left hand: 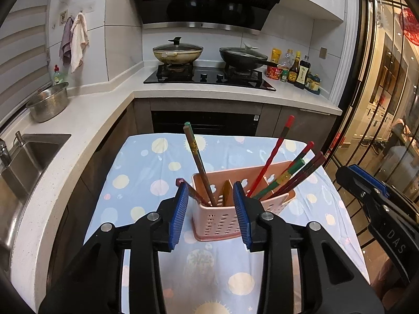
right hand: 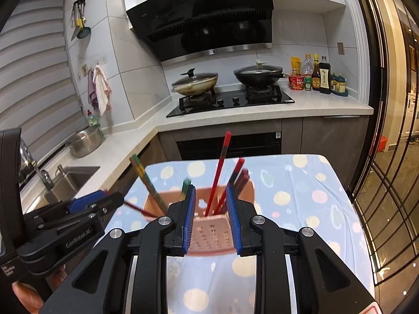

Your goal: Organize utensils

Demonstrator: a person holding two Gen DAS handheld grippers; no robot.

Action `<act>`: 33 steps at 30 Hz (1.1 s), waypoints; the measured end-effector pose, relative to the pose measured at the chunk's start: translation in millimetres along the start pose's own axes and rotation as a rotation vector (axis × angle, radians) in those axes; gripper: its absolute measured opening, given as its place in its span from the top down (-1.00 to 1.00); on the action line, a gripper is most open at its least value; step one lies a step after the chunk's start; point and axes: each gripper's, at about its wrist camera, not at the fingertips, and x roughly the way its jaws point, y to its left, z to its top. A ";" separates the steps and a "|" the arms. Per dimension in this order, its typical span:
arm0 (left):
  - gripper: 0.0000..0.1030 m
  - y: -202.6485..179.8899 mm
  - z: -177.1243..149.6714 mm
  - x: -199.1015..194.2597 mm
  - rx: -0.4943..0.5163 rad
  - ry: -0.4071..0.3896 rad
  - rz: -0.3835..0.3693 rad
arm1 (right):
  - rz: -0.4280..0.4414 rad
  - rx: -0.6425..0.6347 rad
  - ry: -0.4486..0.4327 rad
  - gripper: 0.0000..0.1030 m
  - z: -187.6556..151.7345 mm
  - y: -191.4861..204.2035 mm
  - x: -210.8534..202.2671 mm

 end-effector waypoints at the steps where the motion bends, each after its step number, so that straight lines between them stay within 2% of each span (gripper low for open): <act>1: 0.30 0.1 -3.5 -2.2 -0.001 0.001 0.000 | -0.004 -0.006 0.005 0.51 -5.1 0.5 -3.2; 5: 0.21 0.8 -14.9 -10.0 -0.004 0.006 0.011 | -0.009 -0.011 0.025 0.48 -21.9 0.6 -15.3; 8: 0.07 0.7 -23.2 -16.4 -0.004 0.007 0.024 | -0.007 0.002 0.036 0.29 -33.4 -1.9 -24.1; 13: -0.19 -0.2 -38.6 -27.7 -0.005 0.016 0.036 | -0.014 0.009 0.065 0.19 -51.9 -3.4 -35.1; 17: -0.26 -1.4 -49.8 -32.8 0.006 0.025 0.049 | -0.019 0.010 0.085 0.07 -62.6 -1.7 -39.8; 22: -0.71 -2.6 -61.8 -39.7 0.018 0.031 0.069 | -0.026 0.003 0.113 0.02 -75.7 -1.2 -43.4; 33: -0.86 -2.7 -81.4 -52.3 0.041 0.051 0.086 | -0.043 -0.018 0.130 -0.33 -93.2 0.4 -59.5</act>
